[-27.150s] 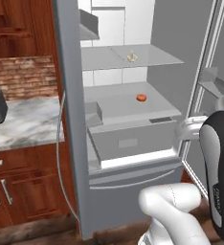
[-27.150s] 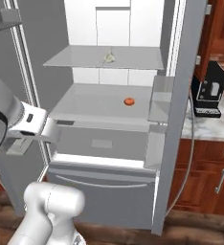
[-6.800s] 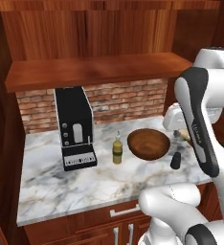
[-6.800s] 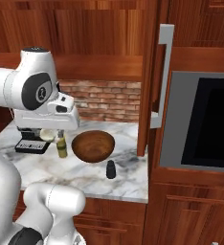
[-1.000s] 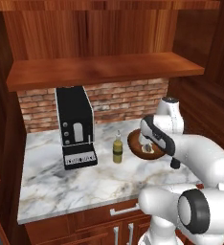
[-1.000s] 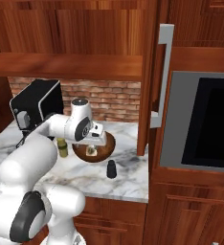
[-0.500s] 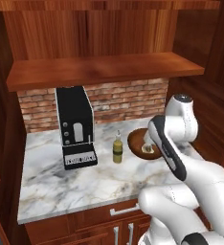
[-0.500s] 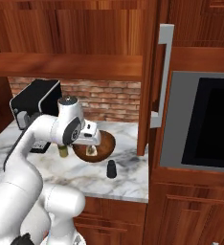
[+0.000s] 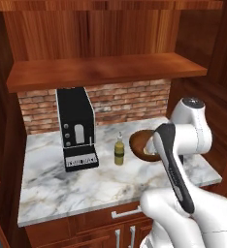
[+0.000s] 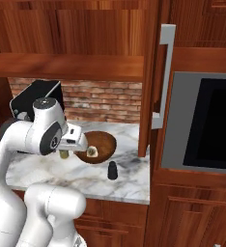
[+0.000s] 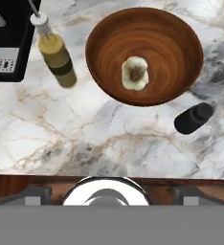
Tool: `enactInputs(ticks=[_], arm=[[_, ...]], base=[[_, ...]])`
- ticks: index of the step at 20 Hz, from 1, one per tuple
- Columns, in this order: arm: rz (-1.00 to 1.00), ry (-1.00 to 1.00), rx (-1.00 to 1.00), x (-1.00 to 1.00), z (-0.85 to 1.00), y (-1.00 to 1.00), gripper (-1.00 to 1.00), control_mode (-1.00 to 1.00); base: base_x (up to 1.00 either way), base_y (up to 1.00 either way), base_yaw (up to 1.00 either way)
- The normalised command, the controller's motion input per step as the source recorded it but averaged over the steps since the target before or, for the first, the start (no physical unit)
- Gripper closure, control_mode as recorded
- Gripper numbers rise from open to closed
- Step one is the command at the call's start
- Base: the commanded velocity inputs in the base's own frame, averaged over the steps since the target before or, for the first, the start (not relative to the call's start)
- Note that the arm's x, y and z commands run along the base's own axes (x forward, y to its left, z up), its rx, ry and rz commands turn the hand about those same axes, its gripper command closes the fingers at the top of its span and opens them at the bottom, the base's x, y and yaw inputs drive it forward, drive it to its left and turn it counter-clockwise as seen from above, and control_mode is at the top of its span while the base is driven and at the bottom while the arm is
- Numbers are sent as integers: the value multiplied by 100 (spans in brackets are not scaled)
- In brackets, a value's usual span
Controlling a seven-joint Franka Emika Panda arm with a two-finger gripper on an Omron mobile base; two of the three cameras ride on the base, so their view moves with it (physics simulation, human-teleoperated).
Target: Retrieve the bottle and the shaker from the cabinet and place them next to the mixing bowl on the counter. Then add garlic from the fridge to the mixing bowl.
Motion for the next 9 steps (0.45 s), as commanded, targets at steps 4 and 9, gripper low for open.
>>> enactInputs(ticks=[4, 9], arm=[[0, 0, 0, -53, 41, 8, -100, -100], [0, 0, 0, -70, 41, 0, -100, -100]], base=[[0, 0, 0], [0, 0, 0]])
